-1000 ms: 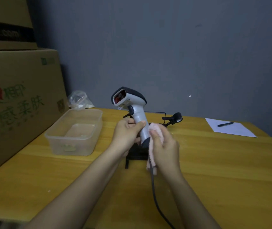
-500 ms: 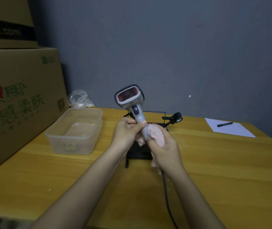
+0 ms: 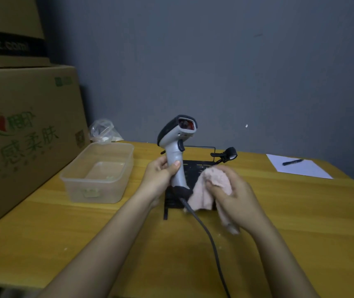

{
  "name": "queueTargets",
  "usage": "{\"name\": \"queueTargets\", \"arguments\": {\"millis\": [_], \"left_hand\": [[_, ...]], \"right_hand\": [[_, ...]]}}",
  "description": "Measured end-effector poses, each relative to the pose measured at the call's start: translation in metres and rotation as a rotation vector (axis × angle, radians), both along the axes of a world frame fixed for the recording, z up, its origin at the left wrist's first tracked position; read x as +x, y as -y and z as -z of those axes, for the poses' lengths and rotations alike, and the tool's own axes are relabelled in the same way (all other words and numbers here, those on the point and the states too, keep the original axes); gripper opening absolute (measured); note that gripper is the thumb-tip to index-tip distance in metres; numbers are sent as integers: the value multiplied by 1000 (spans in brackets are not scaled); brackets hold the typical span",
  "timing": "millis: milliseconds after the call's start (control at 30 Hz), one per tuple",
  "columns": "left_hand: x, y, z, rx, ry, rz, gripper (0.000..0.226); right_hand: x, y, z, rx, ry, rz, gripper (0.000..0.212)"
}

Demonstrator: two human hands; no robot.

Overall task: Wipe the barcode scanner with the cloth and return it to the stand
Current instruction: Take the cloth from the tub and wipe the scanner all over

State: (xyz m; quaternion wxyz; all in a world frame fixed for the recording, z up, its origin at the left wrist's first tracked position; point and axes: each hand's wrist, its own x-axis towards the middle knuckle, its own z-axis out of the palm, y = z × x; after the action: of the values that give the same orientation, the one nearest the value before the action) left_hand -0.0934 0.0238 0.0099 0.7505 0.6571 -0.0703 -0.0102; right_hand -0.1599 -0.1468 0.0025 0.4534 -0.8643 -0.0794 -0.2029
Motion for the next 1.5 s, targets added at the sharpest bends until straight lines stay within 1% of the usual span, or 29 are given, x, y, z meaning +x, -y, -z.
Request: {"name": "queueTargets", "arguments": {"millis": [67, 133, 167, 233, 300, 333, 400, 433, 467, 533, 567, 633, 700, 733, 800, 867, 967, 1067, 1100, 1133, 1200, 1233, 1300, 1367, 1500], "left_hand": [[-1, 3, 1, -13, 6, 8, 20], [-3, 7, -1, -27, 9, 11, 19], [-3, 8, -2, -27, 8, -3, 19], [-2, 5, 0, -15, -5, -35, 20], [-3, 0, 5, -5, -25, -56, 22], [-3, -1, 7, -4, -28, -62, 23], [-2, -1, 7, -10, -25, -66, 23], [-3, 1, 5, -16, -18, -67, 19], [-3, 4, 3, -21, -7, -67, 13], [-4, 9, -1, -31, -4, -88, 5], [-4, 11, -1, -34, -15, -100, 4], [-5, 11, -2, -36, -40, -110, 10], [-3, 7, 1, -28, -51, -127, 12], [-2, 4, 2, -23, -46, -138, 11], [-1, 2, 4, -22, -42, -147, 12], [-2, 3, 6, -16, -43, -152, 12], [-2, 3, 6, -62, -55, -118, 17], [-3, 1, 7, -88, -63, -86, 23], [-3, 0, 7, -86, -63, -91, 24], [-4, 1, 6, -90, -64, -98, 24], [-5, 2, 5, -111, -79, -100, 26], [-5, 1, 4, -113, -92, -92, 27], [-7, 0, 3, -115, -103, -68, 25], [-8, -3, 3, -136, -103, -52, 26], [-10, -2, 3, -139, -88, -22, 30]], "right_hand": [[0, -13, 1, -21, 52, -5, 35], [0, -32, 12, -150, 39, -84, 40], [-1, -36, 17, -232, 45, -112, 38], [-1, -29, 19, -371, 61, -141, 27], [-1, -10, 12, -440, 35, -152, 17], [0, -5, 8, -409, 43, -130, 15], [0, -9, 6, -219, 122, -60, 16], [1, -18, 7, -151, 154, -42, 18], [1, -29, 11, -126, 150, -34, 21], [0, -50, 23, -116, 98, -7, 24], [0, -57, 29, -123, 128, 31, 21], [1, -62, 32, -232, 263, 86, 11], [7, -54, 30, -330, 311, 33, 9], [10, -47, 26, -306, 270, -14, 10], [13, -34, 16, -113, 122, -81, 15], [15, -27, 15, 85, -15, -108, 24], [18, -21, 24, 241, -74, -100, 24], [17, -13, 24, 413, -45, -27, 11], [16, -14, 24, 416, -37, -14, 8], [14, -18, 24, 365, -43, -23, 6], [8, -31, 22, 190, -60, -72, 11], [6, -33, 21, 154, -65, -83, 15], [9, -25, 17, 206, -86, -106, 17], [11, -12, 12, 284, -113, -124, 14], [18, -18, 0, 369, 12, 1, 8]]}}
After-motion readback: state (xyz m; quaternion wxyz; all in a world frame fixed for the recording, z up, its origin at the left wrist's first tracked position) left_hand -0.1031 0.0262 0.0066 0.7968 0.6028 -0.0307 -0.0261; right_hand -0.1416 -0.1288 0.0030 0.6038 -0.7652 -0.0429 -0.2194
